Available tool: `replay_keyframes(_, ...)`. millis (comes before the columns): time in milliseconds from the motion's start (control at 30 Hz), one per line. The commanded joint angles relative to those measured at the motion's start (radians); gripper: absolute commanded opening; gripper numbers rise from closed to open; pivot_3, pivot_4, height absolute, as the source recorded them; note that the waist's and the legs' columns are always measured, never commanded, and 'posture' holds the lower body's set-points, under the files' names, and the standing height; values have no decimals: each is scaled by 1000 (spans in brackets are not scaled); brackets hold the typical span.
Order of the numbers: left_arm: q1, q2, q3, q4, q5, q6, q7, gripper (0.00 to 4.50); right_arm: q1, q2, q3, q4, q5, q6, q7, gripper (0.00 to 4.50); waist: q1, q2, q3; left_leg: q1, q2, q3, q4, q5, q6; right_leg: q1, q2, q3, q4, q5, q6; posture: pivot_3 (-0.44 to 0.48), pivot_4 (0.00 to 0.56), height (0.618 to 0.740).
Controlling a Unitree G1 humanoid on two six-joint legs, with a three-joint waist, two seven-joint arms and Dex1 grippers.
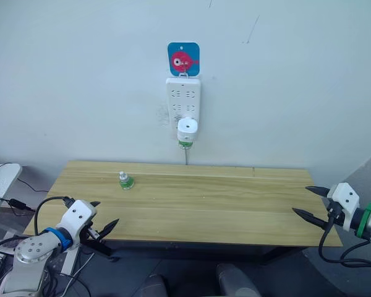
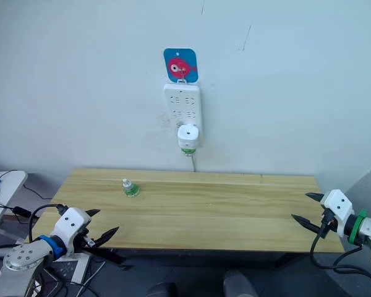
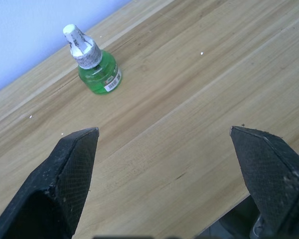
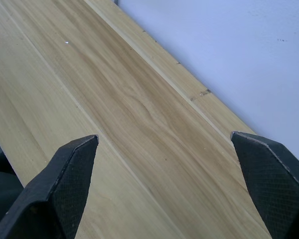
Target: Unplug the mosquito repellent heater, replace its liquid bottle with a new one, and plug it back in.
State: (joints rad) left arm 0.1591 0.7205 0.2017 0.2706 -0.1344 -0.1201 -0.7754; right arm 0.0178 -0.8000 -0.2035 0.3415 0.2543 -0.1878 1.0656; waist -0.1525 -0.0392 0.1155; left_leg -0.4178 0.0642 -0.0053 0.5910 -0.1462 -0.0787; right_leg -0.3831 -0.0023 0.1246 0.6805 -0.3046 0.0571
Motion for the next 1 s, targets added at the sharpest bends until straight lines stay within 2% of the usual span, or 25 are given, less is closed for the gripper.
replay_keyframes(33,-3,14,18,-20,-9,-14,-2,4500,-25,-19,-5,-30,0,8,1,4459,2,0,0,0,0,0,0,0,0,0,0,0,0,0,0,-34,83,724)
replay_keyframes(367,-4,25,9,3,-11,1,-41,4500,-25,-21,-4,-96,1,64,-9,4459,16,0,0,0,0,1,0,0,1,-1,0,0,0,0,0,-36,86,724)
replay_keyframes(533,4,45,11,5,-56,-23,-158,4500,-17,-21,-8,-112,3,74,-11,4459,15,0,0,0,0,1,0,0,0,-1,0,1,0,0,0,-40,87,724)
replay_keyframes(833,-30,45,26,83,-79,-52,-185,4500,15,-20,-13,-176,9,109,-25,4459,15,0,0,0,0,2,0,0,1,-1,0,1,0,0,0,-49,97,724)
replay_keyframes(1000,-20,57,12,104,-48,-104,-188,4500,42,-15,-23,-218,12,124,-41,4459,15,0,1,0,0,2,0,0,1,-1,0,1,0,0,0,-59,113,724)
